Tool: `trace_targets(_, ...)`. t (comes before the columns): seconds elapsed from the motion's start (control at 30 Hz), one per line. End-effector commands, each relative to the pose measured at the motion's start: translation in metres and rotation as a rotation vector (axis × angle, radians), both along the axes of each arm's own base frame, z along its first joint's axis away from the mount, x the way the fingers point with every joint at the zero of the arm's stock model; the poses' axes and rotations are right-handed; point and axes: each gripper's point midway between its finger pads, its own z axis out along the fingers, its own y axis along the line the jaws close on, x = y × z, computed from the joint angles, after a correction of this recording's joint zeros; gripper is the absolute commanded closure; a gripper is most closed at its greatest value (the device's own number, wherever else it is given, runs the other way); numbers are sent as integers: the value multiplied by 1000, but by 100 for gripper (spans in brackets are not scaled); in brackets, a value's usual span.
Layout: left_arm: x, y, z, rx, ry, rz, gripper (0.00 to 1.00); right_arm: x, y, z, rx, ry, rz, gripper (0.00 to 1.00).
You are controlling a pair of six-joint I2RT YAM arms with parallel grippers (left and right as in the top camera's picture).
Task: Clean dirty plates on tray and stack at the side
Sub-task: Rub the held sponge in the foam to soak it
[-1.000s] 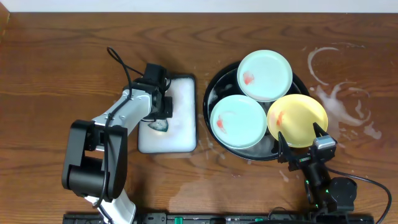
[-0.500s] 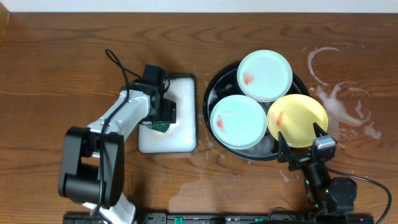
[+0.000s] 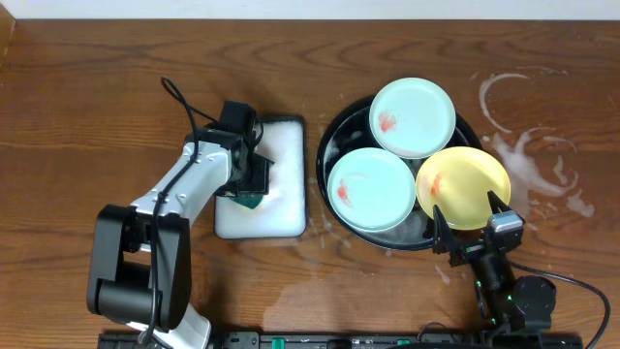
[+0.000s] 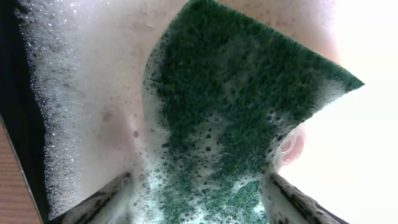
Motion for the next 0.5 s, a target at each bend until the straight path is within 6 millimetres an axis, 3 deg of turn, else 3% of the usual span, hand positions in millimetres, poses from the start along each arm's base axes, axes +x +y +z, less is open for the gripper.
trace_targets(0.0,-11,1,-10,5,33,-5,33,0,-1,-1,13,5,-3,1)
trace_targets(0.17,-13,2,-15,9,48,-5,36,0,-1,-1,13,5,-3,1)
trace_targets(0.23,-13,2,-15,8,49,-5,46,0,-1,-1,13,5,-3,1)
trace_targets(0.4,-13,1,-15,6,50,4,89,0,-1,-1,13,5,-3,1)
trace_targets(0.47,-13,-3,-14,-17,53,12,93,0,-1,-1,13,5,-3,1)
